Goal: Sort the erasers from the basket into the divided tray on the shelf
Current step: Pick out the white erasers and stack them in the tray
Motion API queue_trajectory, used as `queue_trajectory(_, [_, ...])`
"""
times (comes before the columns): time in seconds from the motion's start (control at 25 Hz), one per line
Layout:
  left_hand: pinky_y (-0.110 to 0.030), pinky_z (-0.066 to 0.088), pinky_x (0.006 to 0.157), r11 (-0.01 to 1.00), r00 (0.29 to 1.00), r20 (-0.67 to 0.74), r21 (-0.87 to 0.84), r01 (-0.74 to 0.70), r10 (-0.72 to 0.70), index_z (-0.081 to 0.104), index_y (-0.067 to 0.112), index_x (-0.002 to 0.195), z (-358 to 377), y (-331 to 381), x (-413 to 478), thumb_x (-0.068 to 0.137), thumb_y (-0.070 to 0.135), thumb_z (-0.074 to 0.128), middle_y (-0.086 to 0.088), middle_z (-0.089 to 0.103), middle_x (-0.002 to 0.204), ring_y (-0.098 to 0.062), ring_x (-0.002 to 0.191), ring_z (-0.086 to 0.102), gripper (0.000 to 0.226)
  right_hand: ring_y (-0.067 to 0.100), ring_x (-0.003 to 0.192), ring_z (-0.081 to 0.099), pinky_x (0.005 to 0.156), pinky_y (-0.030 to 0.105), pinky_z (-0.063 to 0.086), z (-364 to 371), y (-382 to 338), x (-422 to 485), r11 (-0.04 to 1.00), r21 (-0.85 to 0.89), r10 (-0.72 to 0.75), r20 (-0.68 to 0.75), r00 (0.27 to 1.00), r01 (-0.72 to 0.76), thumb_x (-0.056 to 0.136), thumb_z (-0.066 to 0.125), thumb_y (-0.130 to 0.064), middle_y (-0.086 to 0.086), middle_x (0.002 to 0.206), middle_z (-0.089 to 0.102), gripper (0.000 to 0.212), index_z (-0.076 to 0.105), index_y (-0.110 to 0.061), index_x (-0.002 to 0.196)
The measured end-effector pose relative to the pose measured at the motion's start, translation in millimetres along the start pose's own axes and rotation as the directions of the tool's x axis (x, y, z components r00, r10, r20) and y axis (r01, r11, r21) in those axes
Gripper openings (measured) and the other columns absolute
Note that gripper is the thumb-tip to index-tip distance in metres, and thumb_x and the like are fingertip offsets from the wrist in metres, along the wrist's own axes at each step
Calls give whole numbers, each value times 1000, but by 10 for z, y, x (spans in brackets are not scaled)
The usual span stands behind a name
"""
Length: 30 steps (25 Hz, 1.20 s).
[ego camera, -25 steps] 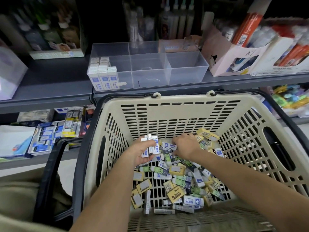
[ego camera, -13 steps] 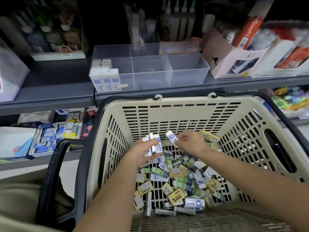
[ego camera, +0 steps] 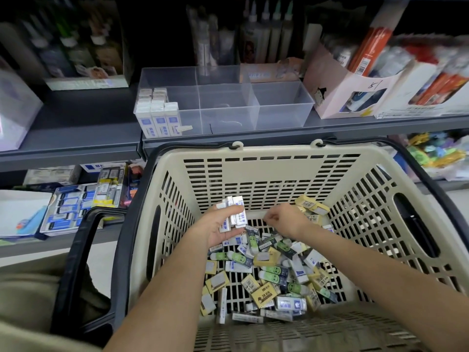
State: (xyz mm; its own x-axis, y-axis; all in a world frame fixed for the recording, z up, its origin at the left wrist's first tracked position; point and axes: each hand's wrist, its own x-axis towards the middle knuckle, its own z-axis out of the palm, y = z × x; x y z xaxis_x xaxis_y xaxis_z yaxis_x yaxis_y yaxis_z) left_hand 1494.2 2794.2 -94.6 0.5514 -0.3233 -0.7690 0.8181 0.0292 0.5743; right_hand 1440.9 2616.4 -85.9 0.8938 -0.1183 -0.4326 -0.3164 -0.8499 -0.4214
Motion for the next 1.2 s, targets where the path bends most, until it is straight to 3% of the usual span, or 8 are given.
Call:
queue_trajectory(0.12, [-32, 57, 56, 1000, 1000, -19, 5, 17, -17, 60, 13, 97, -18, -26, 15, 69, 7, 79, -14, 68, 99, -26, 89, 66, 34, 19, 105, 60, 89, 35, 49, 181, 41, 34, 924, -370, -58, 117, 991, 97, 93, 43, -7, -2, 120, 62, 37, 61, -25, 119])
queue_trajectory(0.28, [-32, 57, 56, 1000, 1000, -19, -12, 15, -15, 59, 13, 100, -18, -7, -17, 68, 8, 80, -14, 68, 100, -27, 90, 66, 39, 19, 100, 61, 97, 37, 37, 229, 39, 117, 893, -445, 1, 148, 989, 66, 92, 49, -16, -2, 108, 68, 24, 66, -20, 108])
queue_trajectory(0.36, [-31, 56, 55, 1000, 1000, -6, -2, 5, -5, 58, 13, 101, -3, -4, -49, 68, 8, 80, -14, 67, 101, -26, 89, 66, 40, 17, 99, 61, 95, 35, 39, 195, 36, 113, 925, -373, 8, 218, 976, 76, 92, 53, -22, -3, 106, 69, 18, 68, -19, 102])
queue_trajectory(0.44, [-31, 56, 56, 1000, 1000, 14, 12, -14, 13, 59, 14, 100, 30, 1, -88, 69, 8, 80, -13, 67, 100, -25, 89, 66, 39, 14, 93, 61, 84, 28, 46, 93, 22, 56, 978, -194, -24, 279, 960, 81, 90, 57, -20, -3, 103, 68, 13, 67, -17, 99])
queue_trajectory(0.56, [-32, 58, 60, 995, 997, 68, 88, -46, 40, 60, 15, 100, 129, 81, -189, 70, 10, 80, -10, 63, 101, -22, 89, 64, 37, 8, 80, 60, 65, 17, 47, -217, 34, -38, 997, 56, -62, 195, 979, 52, 90, 58, -19, -6, 89, 65, 7, 64, -17, 93])
queue_trajectory(0.72, [-35, 59, 59, 939, 984, 167, 325, -116, 63, 56, 15, 110, 310, 406, -414, 74, 10, 76, -11, 65, 107, -25, 95, 66, 42, 5, 61, 63, 49, 19, 42, -693, -62, -146, 915, 404, -27, 79, 997, -8, 89, 61, -14, 1, 76, 69, 9, 65, -11, 96])
queue_trajectory(0.88, [-26, 57, 52, 894, 951, 248, 360, -267, 184, 58, 18, 94, 375, 789, -796, 82, 10, 69, 2, 70, 67, -9, 58, 68, 18, 3, 61, 66, 50, 13, 43, -1039, -298, -313, 822, 548, -166, -25, 986, 152, 86, 63, -10, -7, 71, 70, 7, 66, -16, 86])
queue_trajectory(1.2, [-22, 51, 46, 818, 839, 214, 201, -539, 500, 60, 17, 97, -180, 1428, -1432, 81, 14, 69, -3, 68, 73, -8, 58, 64, 19, 9, 72, 64, 56, 13, 42, -1519, -992, -444, 666, 645, -299, -227, 927, 373, 84, 64, -4, -3, 72, 68, 11, 65, -15, 83])
